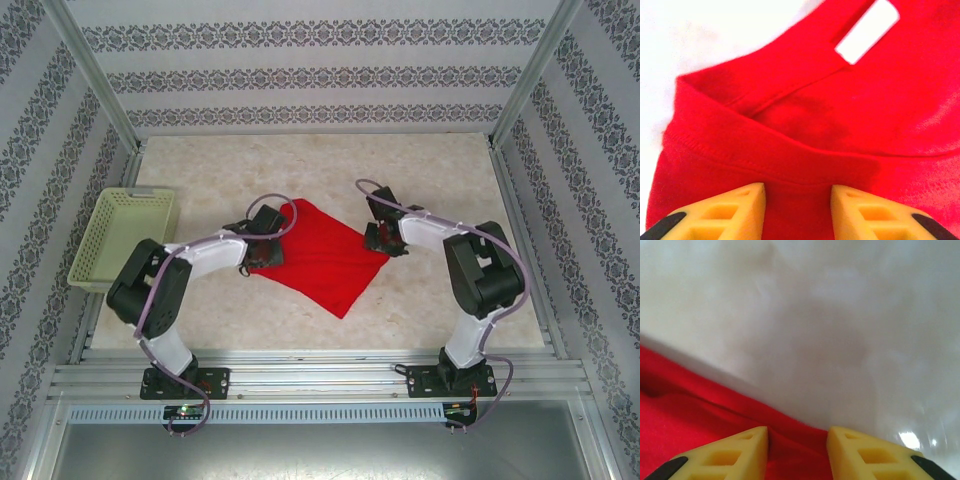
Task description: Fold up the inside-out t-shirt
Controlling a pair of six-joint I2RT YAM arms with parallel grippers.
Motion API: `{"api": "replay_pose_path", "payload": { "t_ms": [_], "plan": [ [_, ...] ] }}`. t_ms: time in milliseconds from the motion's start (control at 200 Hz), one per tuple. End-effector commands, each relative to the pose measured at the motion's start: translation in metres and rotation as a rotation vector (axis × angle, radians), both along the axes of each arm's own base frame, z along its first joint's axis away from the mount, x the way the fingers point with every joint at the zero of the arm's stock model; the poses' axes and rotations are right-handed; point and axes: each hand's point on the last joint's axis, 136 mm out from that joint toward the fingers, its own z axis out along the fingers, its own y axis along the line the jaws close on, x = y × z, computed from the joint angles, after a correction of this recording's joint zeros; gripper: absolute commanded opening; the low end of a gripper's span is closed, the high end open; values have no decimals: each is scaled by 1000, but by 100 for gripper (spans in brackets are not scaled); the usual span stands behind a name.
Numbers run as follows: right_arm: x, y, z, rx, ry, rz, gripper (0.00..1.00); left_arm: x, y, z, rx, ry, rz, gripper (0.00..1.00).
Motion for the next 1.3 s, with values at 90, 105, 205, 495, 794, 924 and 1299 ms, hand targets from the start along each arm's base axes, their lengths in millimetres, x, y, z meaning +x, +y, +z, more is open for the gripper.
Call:
{"api": "replay_pose_path", "payload": {
  "t_ms": [90, 105, 205, 495, 794, 924, 1299],
  "plan": [
    [-86, 27, -11, 56, 102, 10, 38, 52, -32, 21, -6, -19, -149, 44],
    [-89, 29, -9, 53, 95, 15, 38, 54, -34, 24, -7, -20, -157, 45],
    [-90, 25, 11, 20, 48, 20, 44, 60, -37, 52, -6, -59, -170, 52],
    [1, 30, 79, 36, -178, 110, 73, 32, 9, 97, -72, -179, 21, 69],
    [74, 50, 55, 16, -132, 199, 86, 40, 8, 46, -252, -66, 71, 71],
    [83, 59, 37, 17, -88, 224, 87, 50, -6, 29, -295, -35, 55, 70],
    [82, 88, -9, 50, 32, 272, 79, 67, -38, -12, -316, 29, -3, 56]
  ]
}}
